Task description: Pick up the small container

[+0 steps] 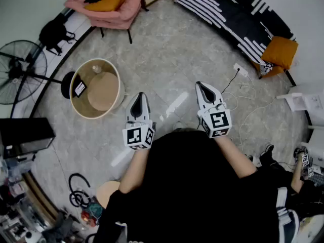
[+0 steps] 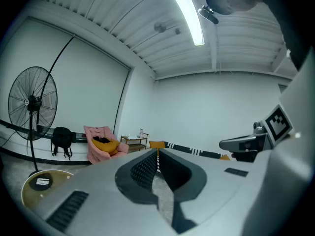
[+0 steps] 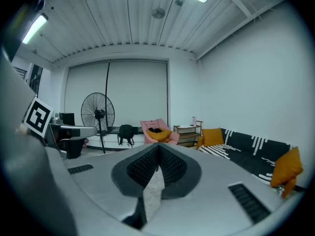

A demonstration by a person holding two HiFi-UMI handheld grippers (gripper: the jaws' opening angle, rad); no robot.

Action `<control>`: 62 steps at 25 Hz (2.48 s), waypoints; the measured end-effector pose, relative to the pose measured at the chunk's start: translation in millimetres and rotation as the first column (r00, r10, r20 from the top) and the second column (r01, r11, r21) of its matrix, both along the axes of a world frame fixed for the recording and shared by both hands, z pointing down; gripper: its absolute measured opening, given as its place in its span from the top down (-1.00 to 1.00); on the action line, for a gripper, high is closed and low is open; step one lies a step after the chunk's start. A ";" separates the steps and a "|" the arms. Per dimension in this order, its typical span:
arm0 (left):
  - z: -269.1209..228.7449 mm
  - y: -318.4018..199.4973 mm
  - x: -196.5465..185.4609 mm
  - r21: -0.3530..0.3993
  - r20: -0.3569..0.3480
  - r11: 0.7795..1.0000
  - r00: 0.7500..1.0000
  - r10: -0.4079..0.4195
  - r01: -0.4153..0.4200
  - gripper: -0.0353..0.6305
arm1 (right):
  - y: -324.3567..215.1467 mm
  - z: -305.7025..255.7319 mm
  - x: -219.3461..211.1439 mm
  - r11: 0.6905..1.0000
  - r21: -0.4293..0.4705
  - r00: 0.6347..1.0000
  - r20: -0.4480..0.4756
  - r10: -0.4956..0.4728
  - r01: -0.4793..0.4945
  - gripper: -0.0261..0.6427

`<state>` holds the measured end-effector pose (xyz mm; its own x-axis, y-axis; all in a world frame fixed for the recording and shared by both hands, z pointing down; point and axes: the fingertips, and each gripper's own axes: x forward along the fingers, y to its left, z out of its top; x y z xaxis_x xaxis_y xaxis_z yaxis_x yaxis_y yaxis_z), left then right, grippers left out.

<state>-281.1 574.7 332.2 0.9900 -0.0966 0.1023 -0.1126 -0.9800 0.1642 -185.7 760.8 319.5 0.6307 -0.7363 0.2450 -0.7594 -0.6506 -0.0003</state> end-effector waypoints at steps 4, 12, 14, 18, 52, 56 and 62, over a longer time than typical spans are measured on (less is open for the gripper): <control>1.4 9.4 10.5 0.008 -0.003 1.000 1.000 -0.028 0.029 0.82 | 12.0 3.7 6.4 1.000 -0.003 1.000 -0.019 -0.023 0.023 0.88; 30.4 23.7 17.3 -0.021 0.062 0.999 0.998 -0.026 0.027 0.82 | 22.4 31.3 15.7 0.999 0.024 0.998 0.042 -0.042 0.041 0.88; 33.0 19.2 26.0 -0.019 0.063 1.000 0.998 -0.018 0.020 0.82 | 19.5 39.3 20.9 0.999 0.017 0.998 0.058 -0.031 0.030 0.88; 28.5 8.2 50.7 0.017 0.035 1.000 0.999 0.008 -0.009 0.82 | 6.8 44.2 36.3 1.000 0.013 0.998 0.055 -0.020 0.019 0.88; 59.5 -320.4 388.2 -0.087 0.057 0.995 0.997 0.052 -0.047 0.82 | -313.2 18.5 387.1 0.989 -0.133 0.998 -0.001 0.060 -0.059 0.88; 54.7 -340.7 386.2 -0.077 0.063 0.997 0.998 0.016 -0.011 0.82 | -336.6 14.3 397.3 0.992 -0.123 1.000 -0.001 0.022 -0.022 0.88; 48.0 -376.2 373.8 -0.075 0.058 0.993 0.995 -0.085 0.089 0.82 | -393.2 13.4 411.6 0.990 -0.106 0.995 -0.015 -0.100 0.098 0.88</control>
<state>92.7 198.5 380.2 0.9710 -0.1722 0.1661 -0.2080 -0.9507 0.2300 225.9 367.6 333.0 0.5620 -0.7661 0.3118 -0.8190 -0.5682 0.0801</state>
